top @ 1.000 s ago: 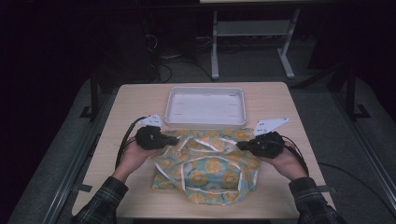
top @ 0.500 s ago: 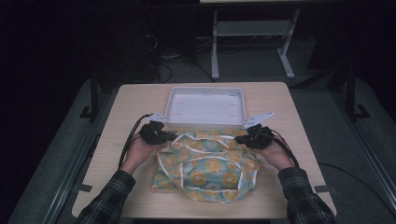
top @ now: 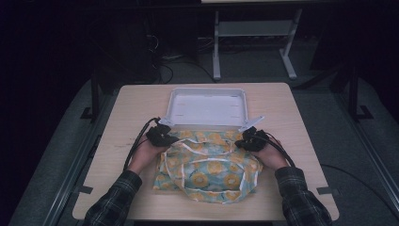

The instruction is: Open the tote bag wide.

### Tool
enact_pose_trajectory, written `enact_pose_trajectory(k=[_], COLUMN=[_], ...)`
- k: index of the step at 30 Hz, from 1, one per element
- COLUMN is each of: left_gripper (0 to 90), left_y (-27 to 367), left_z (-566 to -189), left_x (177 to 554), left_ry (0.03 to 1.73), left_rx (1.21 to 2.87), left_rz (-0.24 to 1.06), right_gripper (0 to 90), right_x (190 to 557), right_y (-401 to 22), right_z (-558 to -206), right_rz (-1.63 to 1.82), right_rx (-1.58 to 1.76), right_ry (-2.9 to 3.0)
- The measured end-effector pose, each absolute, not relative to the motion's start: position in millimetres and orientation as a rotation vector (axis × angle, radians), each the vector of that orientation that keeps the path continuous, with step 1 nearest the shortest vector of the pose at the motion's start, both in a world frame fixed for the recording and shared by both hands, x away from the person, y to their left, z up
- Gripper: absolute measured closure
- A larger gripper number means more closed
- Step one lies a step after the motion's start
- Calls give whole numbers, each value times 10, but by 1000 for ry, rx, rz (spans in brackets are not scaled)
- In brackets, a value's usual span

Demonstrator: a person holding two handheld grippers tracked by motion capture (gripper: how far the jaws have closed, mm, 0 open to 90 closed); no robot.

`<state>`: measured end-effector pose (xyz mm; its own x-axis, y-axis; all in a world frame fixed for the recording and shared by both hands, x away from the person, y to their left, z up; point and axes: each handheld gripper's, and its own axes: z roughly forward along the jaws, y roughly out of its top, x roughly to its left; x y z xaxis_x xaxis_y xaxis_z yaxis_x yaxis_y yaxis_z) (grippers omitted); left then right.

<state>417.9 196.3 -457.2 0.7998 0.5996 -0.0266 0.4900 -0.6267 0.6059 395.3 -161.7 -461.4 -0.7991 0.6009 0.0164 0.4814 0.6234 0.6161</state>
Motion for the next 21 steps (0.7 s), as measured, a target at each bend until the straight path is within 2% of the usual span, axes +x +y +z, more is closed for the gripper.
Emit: enact_pose_trajectory(k=[3,7,10,18,21], left_gripper=[840,668,575,484,449], left_y=[1976,2046,2119,2372,2414], left_z=[-4572,-4555,-4507,-4213,-4099], left_x=[4183,4195,4194,4134,4098], left_ry=[818,847,868,859,847], left_rx=[2364,2320,2263,2174,2172], left_rz=[232,185,171,133,144], right_gripper=[819,714,639,491,481], right_x=[3952,3956,3955,3883,3822], right_y=[-1620,-1681,-1729,-1816,-1831], right_z=[-4611,-4570,-4520,-4319,-4209], right_rz=[915,973,1018,1087,1109], right_rx=[903,957,986,1020,1018], right_ry=[2645,2636,2633,2603,2594])
